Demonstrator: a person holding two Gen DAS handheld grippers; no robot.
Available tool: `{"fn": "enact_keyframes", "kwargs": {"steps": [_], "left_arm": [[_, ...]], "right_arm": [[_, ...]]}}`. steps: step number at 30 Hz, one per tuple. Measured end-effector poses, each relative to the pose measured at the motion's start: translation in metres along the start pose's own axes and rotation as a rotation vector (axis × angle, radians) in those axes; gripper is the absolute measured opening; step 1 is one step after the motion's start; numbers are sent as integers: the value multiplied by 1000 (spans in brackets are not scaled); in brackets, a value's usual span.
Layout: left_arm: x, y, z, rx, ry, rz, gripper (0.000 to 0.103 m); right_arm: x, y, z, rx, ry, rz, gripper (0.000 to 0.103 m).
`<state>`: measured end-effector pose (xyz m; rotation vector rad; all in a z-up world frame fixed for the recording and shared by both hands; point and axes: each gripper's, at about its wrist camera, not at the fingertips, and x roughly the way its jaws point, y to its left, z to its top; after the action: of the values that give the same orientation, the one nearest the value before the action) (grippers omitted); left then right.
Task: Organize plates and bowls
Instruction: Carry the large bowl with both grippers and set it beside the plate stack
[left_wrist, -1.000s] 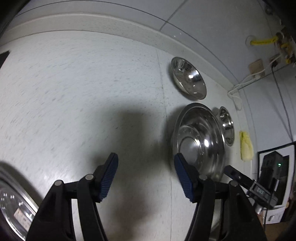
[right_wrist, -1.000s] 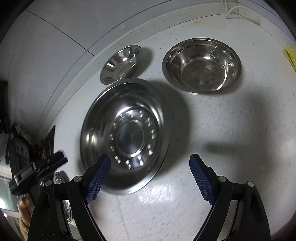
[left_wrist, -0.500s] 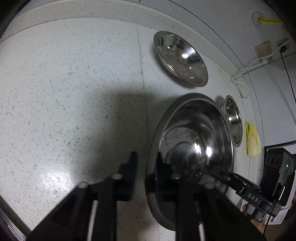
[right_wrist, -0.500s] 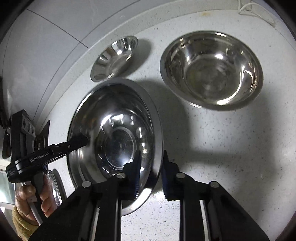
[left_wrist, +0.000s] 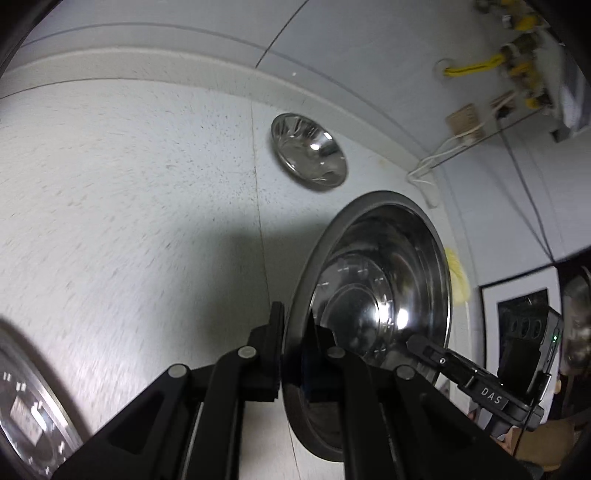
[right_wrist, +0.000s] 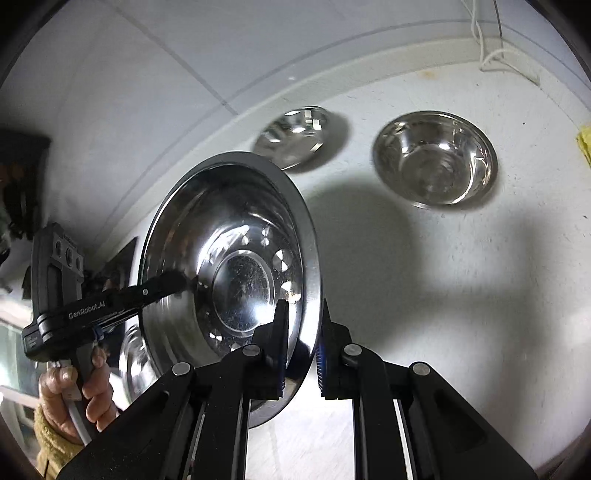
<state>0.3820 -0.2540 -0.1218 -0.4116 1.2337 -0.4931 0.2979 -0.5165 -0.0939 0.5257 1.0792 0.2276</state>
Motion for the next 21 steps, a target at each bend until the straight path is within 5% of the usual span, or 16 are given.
{"fn": "enact_keyframes", "kwargs": {"steps": [5, 11, 21], "left_arm": [[-29, 13, -48, 2, 2, -14, 7], [-21, 41, -98, -36, 68, 5, 7], [1, 54, -120, -50, 93, 61, 7]], "right_arm": [[-21, 15, -48, -22, 23, 7, 13], [7, 15, -98, 3, 127, 11, 13], [29, -2, -105, 25, 186, 4, 13]]}}
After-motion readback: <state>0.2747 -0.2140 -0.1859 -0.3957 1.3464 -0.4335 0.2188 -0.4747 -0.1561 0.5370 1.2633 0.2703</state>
